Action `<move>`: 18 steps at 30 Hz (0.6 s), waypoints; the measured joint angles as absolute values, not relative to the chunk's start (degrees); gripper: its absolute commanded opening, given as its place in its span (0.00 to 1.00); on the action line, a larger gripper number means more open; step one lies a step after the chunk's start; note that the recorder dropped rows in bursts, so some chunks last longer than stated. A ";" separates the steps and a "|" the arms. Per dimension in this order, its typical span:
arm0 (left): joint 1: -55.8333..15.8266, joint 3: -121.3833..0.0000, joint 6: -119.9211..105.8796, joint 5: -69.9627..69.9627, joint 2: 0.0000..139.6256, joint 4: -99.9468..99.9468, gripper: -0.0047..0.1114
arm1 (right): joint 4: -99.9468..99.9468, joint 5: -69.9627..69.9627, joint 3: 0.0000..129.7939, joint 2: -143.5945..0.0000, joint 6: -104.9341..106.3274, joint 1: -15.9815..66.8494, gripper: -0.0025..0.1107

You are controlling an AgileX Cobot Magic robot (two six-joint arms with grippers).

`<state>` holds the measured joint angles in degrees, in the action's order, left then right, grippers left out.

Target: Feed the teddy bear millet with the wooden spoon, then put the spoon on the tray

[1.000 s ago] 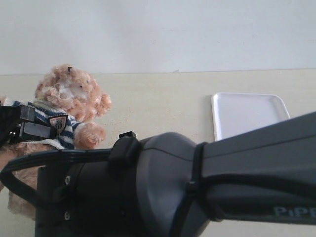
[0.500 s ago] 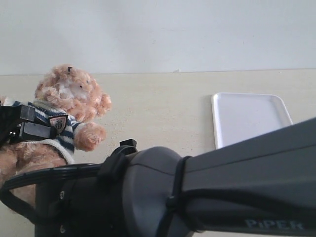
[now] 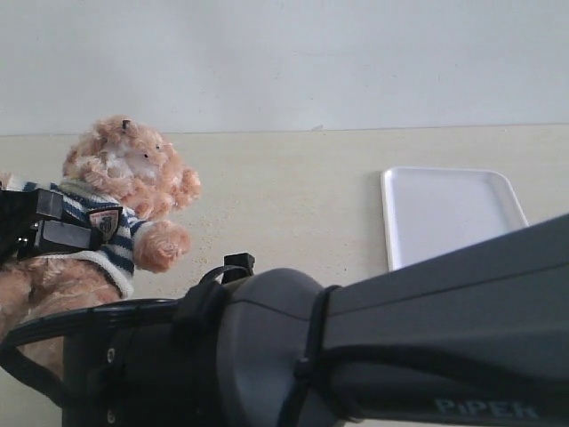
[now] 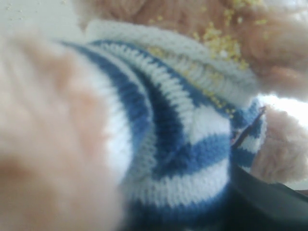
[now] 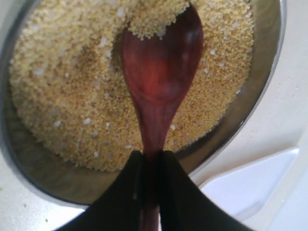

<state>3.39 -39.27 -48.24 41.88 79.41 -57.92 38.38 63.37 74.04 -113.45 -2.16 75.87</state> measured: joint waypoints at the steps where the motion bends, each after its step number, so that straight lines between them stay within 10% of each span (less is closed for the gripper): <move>1: 3.39 -39.27 -48.24 41.88 79.41 -57.92 0.08 | 38.38 63.79 74.04 -113.45 -2.39 75.87 0.02; 18: 3.39 -39.27 -48.89 41.68 79.41 -57.92 0.08 | 34.81 64.88 74.04 -109.35 -5.03 75.87 0.02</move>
